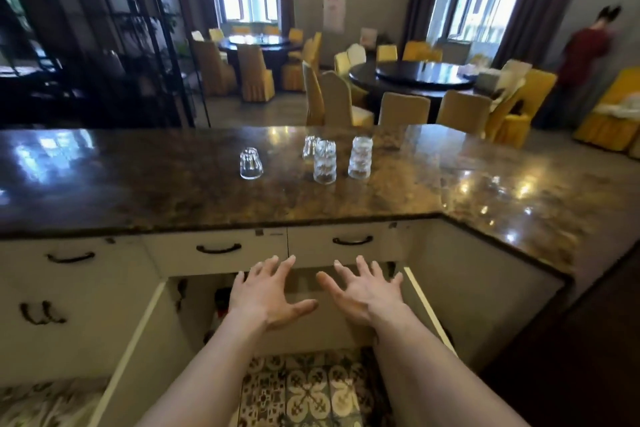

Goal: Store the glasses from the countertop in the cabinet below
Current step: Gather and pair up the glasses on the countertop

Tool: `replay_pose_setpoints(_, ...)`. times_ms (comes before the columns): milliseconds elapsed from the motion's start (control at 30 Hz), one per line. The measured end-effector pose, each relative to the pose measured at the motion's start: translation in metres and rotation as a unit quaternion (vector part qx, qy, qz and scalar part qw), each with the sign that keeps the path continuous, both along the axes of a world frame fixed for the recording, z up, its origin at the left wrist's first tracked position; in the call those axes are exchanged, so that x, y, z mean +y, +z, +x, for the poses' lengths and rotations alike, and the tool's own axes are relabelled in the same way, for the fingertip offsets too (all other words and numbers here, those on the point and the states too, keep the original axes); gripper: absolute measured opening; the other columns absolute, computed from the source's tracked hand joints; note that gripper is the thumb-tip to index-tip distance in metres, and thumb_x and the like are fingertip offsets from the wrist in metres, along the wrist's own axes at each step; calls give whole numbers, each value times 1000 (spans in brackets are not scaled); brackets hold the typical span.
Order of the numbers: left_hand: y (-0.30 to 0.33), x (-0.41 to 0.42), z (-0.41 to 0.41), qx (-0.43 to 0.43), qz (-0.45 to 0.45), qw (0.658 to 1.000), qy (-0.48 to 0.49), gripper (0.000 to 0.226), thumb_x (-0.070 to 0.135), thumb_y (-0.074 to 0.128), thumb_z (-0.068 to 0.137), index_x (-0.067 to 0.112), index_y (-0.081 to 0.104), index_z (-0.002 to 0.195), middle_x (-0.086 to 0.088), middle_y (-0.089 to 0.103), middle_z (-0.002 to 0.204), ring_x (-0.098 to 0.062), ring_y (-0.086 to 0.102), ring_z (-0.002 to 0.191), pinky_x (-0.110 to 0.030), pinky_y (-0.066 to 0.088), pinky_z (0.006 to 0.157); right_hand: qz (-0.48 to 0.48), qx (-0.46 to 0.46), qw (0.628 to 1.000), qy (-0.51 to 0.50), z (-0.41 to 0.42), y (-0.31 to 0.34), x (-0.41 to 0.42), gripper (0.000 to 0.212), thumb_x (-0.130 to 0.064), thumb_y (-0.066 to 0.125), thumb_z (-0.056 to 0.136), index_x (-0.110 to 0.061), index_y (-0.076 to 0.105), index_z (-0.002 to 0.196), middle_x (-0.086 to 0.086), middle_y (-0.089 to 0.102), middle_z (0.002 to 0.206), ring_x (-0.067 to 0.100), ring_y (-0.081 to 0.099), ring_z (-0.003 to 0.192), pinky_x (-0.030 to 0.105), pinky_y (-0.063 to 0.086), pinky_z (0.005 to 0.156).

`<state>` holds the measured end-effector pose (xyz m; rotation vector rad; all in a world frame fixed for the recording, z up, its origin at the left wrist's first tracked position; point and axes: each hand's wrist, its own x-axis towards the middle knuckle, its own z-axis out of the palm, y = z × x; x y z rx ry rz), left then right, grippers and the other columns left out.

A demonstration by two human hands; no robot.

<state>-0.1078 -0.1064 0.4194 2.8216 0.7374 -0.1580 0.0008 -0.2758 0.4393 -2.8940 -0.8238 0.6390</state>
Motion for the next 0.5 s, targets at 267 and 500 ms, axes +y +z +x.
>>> replay_pose_setpoints(267,68,34,10,-77,48,996,4,105,93,40,68,45,5,155,8,9,167,-19,7,152,-53,5,122,55,-88,994,17,10,68,18,92,-91,1,77,-46,9,158,3,-1,170,30,-6,156,69,-5,117)
replay_pose_setpoints(500,159,61,41,-249,139,959,-3,100,92,34,74,42,6,156,2,7,167,-23,1,153,-53,4,122,229,-274,933,40,38,171,43,86,-87,7,84,-43,10,157,5,4,170,28,-2,156,66,4,120)
